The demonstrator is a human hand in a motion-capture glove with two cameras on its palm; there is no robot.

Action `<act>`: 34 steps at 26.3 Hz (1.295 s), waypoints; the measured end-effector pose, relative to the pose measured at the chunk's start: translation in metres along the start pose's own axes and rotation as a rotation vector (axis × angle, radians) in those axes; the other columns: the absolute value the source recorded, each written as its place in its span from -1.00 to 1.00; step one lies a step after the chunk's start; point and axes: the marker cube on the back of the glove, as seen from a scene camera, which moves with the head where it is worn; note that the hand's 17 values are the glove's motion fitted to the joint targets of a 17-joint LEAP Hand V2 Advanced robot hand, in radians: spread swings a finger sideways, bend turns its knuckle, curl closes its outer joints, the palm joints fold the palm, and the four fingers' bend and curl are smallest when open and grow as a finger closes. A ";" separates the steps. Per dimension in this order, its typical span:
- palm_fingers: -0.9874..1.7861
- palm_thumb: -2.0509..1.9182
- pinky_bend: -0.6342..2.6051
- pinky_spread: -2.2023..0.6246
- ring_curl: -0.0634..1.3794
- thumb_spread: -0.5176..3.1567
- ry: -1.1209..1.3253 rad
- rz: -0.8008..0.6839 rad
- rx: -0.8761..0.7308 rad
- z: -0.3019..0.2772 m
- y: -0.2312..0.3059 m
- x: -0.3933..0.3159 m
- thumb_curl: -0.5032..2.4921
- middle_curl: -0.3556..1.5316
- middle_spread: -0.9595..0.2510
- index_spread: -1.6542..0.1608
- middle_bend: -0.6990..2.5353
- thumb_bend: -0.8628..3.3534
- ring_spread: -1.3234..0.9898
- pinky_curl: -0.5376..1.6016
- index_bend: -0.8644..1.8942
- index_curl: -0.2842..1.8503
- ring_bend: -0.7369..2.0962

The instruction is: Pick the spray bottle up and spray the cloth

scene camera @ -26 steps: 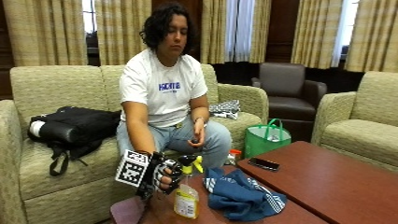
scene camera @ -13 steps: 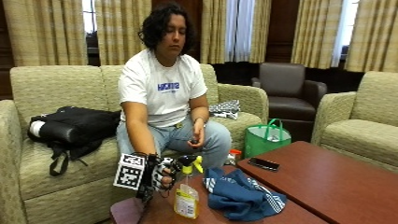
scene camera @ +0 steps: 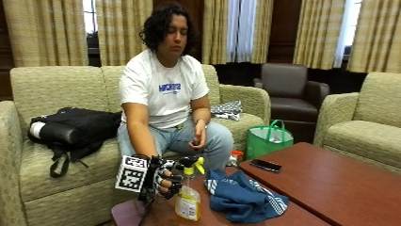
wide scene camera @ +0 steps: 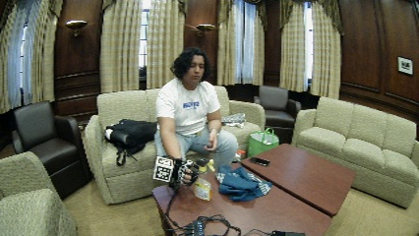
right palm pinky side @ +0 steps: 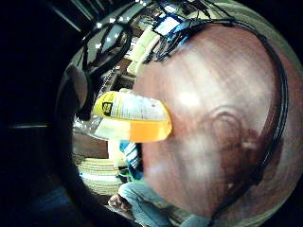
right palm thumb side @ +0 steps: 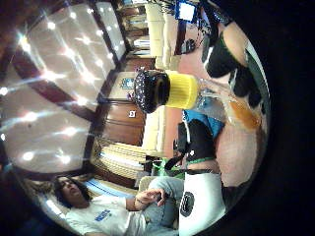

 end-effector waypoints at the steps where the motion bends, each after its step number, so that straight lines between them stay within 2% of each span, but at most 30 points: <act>1: 0.47 0.48 -0.27 0.38 -0.21 -0.31 0.000 0.003 0.001 0.000 -0.001 0.000 -0.29 -0.05 0.19 0.47 -0.34 -0.61 -0.05 -0.04 -0.29 -0.39 -0.01; 12: 0.10 0.43 -0.35 0.52 -0.32 -0.22 -0.016 0.033 -0.033 -0.003 -0.002 0.000 -0.34 -0.13 0.24 0.38 -0.44 -0.61 -0.04 -0.08 -0.28 -0.41 -0.19; 19: 0.11 0.42 -0.36 0.57 -0.39 -0.21 -0.024 0.045 -0.028 -0.005 0.000 0.003 -0.36 -0.17 0.26 0.36 -0.46 -0.61 -0.04 -0.13 -0.29 -0.45 -0.21; 34: 0.17 0.45 -0.38 0.58 -0.40 -0.19 0.048 0.067 -0.028 0.007 -0.005 0.002 -0.37 -0.21 0.25 0.35 -0.45 -0.59 -0.03 -0.15 -0.28 -0.49 -0.16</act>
